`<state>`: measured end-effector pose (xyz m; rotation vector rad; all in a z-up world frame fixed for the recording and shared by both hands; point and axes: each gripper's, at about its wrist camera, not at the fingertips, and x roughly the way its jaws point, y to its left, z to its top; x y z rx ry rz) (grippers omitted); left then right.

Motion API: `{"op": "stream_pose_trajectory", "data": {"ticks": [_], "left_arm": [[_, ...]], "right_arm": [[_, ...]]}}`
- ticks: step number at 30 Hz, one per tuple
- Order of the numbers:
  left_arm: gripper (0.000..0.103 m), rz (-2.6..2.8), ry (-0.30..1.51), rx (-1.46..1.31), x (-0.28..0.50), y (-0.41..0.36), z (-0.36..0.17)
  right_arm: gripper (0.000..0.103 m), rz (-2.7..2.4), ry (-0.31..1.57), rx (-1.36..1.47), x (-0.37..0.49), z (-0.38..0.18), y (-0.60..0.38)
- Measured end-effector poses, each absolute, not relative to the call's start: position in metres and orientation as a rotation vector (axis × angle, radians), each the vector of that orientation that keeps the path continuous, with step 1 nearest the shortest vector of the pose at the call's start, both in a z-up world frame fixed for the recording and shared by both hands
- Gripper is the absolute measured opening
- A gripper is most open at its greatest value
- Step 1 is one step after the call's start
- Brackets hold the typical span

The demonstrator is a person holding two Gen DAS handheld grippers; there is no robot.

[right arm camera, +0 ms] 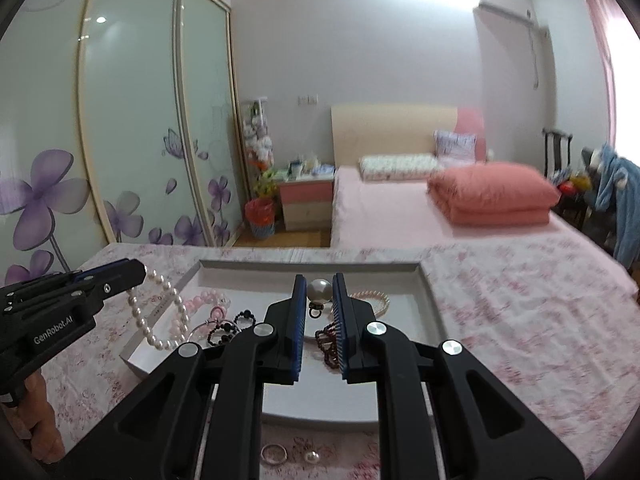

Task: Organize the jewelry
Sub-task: 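Lower the earring and bracelet into the tray and open both grippers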

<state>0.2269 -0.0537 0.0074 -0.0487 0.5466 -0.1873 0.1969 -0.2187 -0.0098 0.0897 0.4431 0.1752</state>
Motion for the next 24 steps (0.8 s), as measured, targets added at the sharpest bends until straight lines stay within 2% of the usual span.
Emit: {"op": "stream_pose_trajectory", "data": {"ticks": [10,11,12,14,20,24], "left_arm": [[0.010,-0.214,0.647,-0.061,0.278,-0.066,-0.023],[0.011,-0.214,0.659,-0.072,0.281,-0.065,-0.025],[0.011,-0.215,0.667,-0.086,0.282,-0.063,-0.027],[0.012,-0.208,0.666,-0.095,0.282,-0.058,-0.028],[0.015,-0.167,0.676,-0.139,0.272,-0.035,-0.027],[0.021,-0.139,0.680,-0.144,0.256,-0.022,-0.025]], "right_arm": [[0.016,0.207,0.595,0.143,0.246,-0.040,-0.212],[0.020,0.209,0.604,0.147,0.247,-0.040,-0.214],[0.029,0.208,0.609,0.154,0.246,-0.041,-0.216],[0.036,0.203,0.597,0.163,0.241,-0.040,-0.222],[0.036,0.186,0.578,0.193,0.226,-0.034,-0.238],[0.036,0.192,0.583,0.189,0.214,-0.032,-0.244]]}}
